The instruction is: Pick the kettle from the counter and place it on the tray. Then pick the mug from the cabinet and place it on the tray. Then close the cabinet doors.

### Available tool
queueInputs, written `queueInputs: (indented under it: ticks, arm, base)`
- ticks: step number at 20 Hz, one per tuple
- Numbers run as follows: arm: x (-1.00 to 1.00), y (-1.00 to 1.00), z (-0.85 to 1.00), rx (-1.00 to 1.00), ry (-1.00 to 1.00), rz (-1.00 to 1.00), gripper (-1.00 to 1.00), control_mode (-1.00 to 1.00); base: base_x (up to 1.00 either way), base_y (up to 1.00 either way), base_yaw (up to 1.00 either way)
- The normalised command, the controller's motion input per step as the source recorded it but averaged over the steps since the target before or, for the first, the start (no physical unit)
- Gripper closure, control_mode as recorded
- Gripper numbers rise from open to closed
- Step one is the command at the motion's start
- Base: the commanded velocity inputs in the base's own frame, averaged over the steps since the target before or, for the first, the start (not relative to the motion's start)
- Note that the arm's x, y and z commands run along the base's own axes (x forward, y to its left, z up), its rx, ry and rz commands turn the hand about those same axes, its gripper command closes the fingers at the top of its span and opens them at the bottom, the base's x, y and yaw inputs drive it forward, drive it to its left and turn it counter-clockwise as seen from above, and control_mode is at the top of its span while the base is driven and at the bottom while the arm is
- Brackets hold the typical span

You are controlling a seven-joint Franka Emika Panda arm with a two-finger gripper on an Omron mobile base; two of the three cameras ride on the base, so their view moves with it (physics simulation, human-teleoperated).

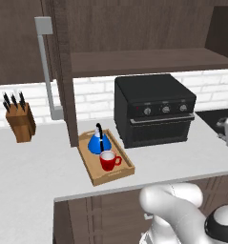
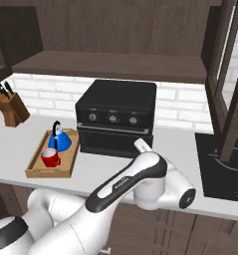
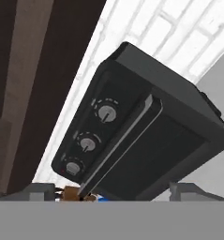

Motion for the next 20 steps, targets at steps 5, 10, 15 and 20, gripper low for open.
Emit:
queueInputs:
  ticks: [5,10,15,20]
  arm:
    - [-0.02,-0.51,0.04,0.1,-0.12,0.0,1.0,-1.0]
    - [-0.03,-0.57,0.03,0.13,-0.13,-0.02,1.0,-1.0]
    - [-0.05,-0.67,0.22,0.23,-0.05,-0.05,1.0,-1.0]
    - [-0.08,-0.54,0.13,0.17,-0.11,-0.06,1.0,-1.0]
  base:
    - [0.0,0.0,0.0]
    - [0.0,0.0,0.0]
    - [0.0,0.0,0.0]
    - [0.0,0.0,0.0]
